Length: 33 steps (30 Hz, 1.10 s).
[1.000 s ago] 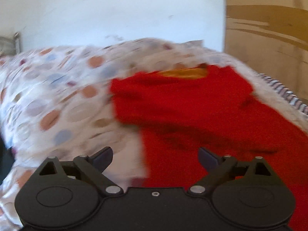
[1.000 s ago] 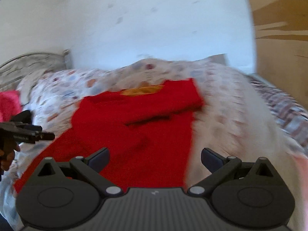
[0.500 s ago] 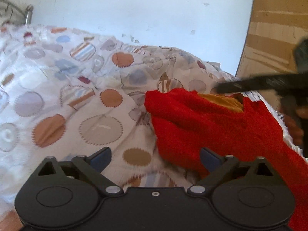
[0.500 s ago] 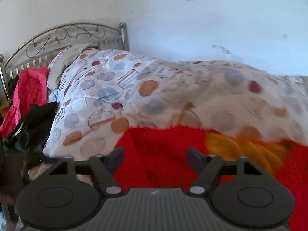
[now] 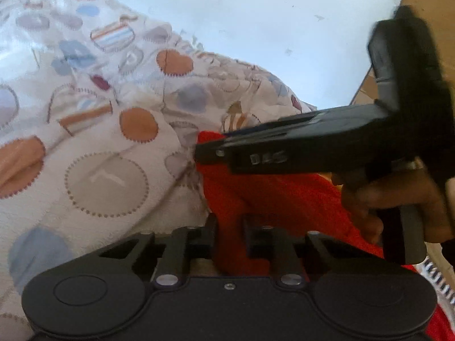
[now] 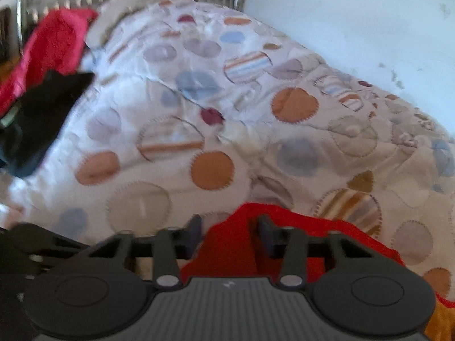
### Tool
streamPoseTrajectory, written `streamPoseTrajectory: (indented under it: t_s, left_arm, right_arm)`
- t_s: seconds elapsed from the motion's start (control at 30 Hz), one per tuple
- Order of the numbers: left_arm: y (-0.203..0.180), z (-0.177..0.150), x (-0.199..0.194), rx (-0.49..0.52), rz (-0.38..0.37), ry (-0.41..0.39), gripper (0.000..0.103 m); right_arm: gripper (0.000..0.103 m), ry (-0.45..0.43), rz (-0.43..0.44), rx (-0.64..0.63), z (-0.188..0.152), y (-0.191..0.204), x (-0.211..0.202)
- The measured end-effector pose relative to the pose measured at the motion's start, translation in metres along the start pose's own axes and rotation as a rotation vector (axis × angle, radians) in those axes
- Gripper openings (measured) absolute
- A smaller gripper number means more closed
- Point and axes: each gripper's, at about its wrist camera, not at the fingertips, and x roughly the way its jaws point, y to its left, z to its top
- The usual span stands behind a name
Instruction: Fold small clothes
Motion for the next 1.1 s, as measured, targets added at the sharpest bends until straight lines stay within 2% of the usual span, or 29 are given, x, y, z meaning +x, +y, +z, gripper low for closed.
streamPoseTrajectory:
  t_s: [0.07, 0.2, 0.27, 0.4, 0.43, 0.5, 0.6, 0.63, 0.67, 0.7, 0.73, 0.8, 0.87, 0.9, 0.97, 1.1]
  left_arm:
    - [-0.003, -0.002, -0.004, 0.007, 0.016, -0.013, 0.012]
    - [0.000, -0.002, -0.015, -0.033, 0.047, -0.065, 0.009]
    - [0.005, -0.001, -0.011, -0.075, 0.054, -0.059, 0.009]
    - [0.004, -0.001, -0.002, -0.064, 0.089, -0.024, 0.011]
    - [0.003, -0.001, -0.003, -0.067, 0.088, -0.022, 0.013]
    - [0.003, 0.001, -0.006, -0.085, 0.087, -0.009, 0.020]
    - [0.000, 0.001, -0.011, -0.080, 0.107, 0.004, 0.028]
    - [-0.001, 0.002, -0.014, -0.075, 0.120, 0.011, 0.041]
    - [-0.003, 0.003, -0.018, -0.077, 0.132, 0.015, 0.055]
    - [-0.005, 0.003, -0.023, -0.080, 0.142, 0.014, 0.061]
    - [-0.008, 0.003, -0.030, -0.077, 0.156, 0.005, 0.068]
    - [-0.016, 0.003, -0.044, -0.050, 0.178, -0.009, 0.073]
    - [-0.026, 0.003, -0.060, -0.020, 0.206, -0.018, 0.085]
    - [-0.032, 0.002, -0.069, -0.007, 0.213, -0.028, 0.087]
    - [-0.045, 0.000, -0.089, 0.022, 0.210, -0.047, 0.096]
    - [-0.071, -0.011, -0.123, 0.075, 0.195, -0.044, 0.099]
  right_arm:
    - [0.012, -0.031, 0.012, 0.027, -0.003, -0.004, -0.004]
    - [0.010, -0.153, -0.005, 0.119, -0.005, -0.023, -0.023]
    - [0.010, -0.138, -0.005, 0.181, -0.008, -0.033, -0.018]
    - [0.012, -0.121, 0.015, 0.259, -0.019, -0.041, -0.009]
    - [0.015, -0.121, 0.016, 0.276, -0.020, -0.043, -0.009]
    - [0.041, -0.128, 0.032, 0.316, -0.022, -0.049, -0.017]
    - [0.047, -0.162, 0.038, 0.338, -0.026, -0.057, -0.040]
    - [0.050, -0.171, 0.027, 0.340, -0.029, -0.060, -0.050]
    - [0.057, -0.177, 0.020, 0.344, -0.033, -0.063, -0.062]
    - [0.065, -0.179, 0.015, 0.347, -0.035, -0.062, -0.071]
    - [0.068, -0.184, 0.009, 0.345, -0.043, -0.064, -0.086]
    - [0.078, -0.193, -0.005, 0.329, -0.059, -0.063, -0.115]
    - [0.088, -0.204, -0.018, 0.318, -0.079, -0.061, -0.147]
    - [0.092, -0.213, -0.031, 0.312, -0.091, -0.059, -0.164]
    - [0.097, -0.224, -0.056, 0.301, -0.112, -0.055, -0.197]
    - [0.103, -0.238, -0.104, 0.295, -0.156, -0.045, -0.258]
